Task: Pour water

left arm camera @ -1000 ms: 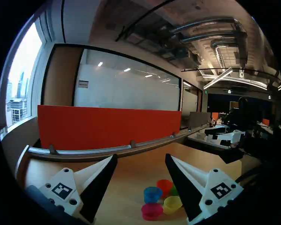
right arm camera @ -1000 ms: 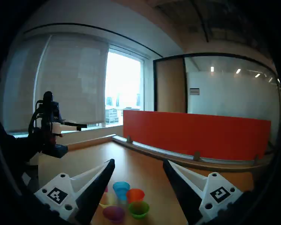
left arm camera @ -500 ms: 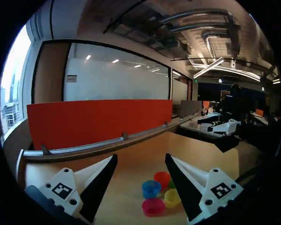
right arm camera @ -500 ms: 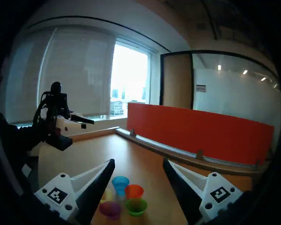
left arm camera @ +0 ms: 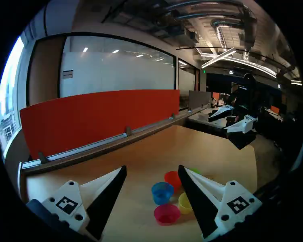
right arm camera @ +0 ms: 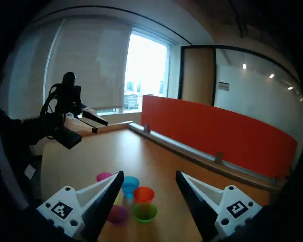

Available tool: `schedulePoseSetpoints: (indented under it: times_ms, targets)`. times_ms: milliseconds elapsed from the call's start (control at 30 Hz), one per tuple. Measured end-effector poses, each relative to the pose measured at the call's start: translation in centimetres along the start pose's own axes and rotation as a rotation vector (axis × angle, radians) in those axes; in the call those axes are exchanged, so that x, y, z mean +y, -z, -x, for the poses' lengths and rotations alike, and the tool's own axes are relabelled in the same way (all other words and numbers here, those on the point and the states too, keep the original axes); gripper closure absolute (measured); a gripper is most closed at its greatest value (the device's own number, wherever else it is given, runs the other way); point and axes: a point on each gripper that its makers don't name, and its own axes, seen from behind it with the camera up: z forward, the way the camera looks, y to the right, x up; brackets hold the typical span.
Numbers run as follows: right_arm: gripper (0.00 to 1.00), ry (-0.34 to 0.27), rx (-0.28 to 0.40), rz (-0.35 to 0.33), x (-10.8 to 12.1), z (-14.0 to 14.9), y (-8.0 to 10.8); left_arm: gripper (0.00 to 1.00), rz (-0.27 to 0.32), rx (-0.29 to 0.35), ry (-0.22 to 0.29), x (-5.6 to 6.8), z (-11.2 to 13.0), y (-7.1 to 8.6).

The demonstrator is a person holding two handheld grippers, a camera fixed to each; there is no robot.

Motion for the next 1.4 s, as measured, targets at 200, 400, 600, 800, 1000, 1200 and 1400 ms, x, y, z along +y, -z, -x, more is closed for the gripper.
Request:
schedulePoseSetpoints:
  times_ms: [200, 400, 600, 800, 1000, 1200, 1400]
  targets:
    - [0.01, 0.001, -0.039, -0.005, 0.5, 1.0, -0.4, 0.06, 0.063, -0.016, -0.012, 1.1, 0.0, -0.8]
    - [0.01, 0.011, -0.069, -0.009, 1.0, 2.0, -0.8, 0.06, 0.08, -0.027, -0.034, 0.8, 0.1, -1.7]
    - [0.01, 0.023, -0.099, -0.021, 1.2, 3.1, -1.3, 0.06, 0.092, -0.047, -0.071, 0.7, 0.5, -2.6]
    - [0.01, 0.029, -0.122, -0.031, 1.3, 4.2, -1.7, 0.06, 0.118, -0.084, -0.101, 1.1, 1.8, -3.7]
    - [0.01, 0.027, -0.146, -0.037, 1.5, 5.4, -2.2, 0.06, 0.135, -0.13, -0.139, 1.2, 3.2, -4.7]
    - [0.01, 0.021, -0.173, -0.049, 1.4, 6.9, -2.8, 0.06, 0.173, -0.17, -0.15, 1.7, 4.5, -5.6]
    - [0.01, 0.026, -0.215, -0.062, 1.4, 8.6, -3.6, 0.06, 0.188, -0.215, -0.169, 1.7, 6.1, -6.6]
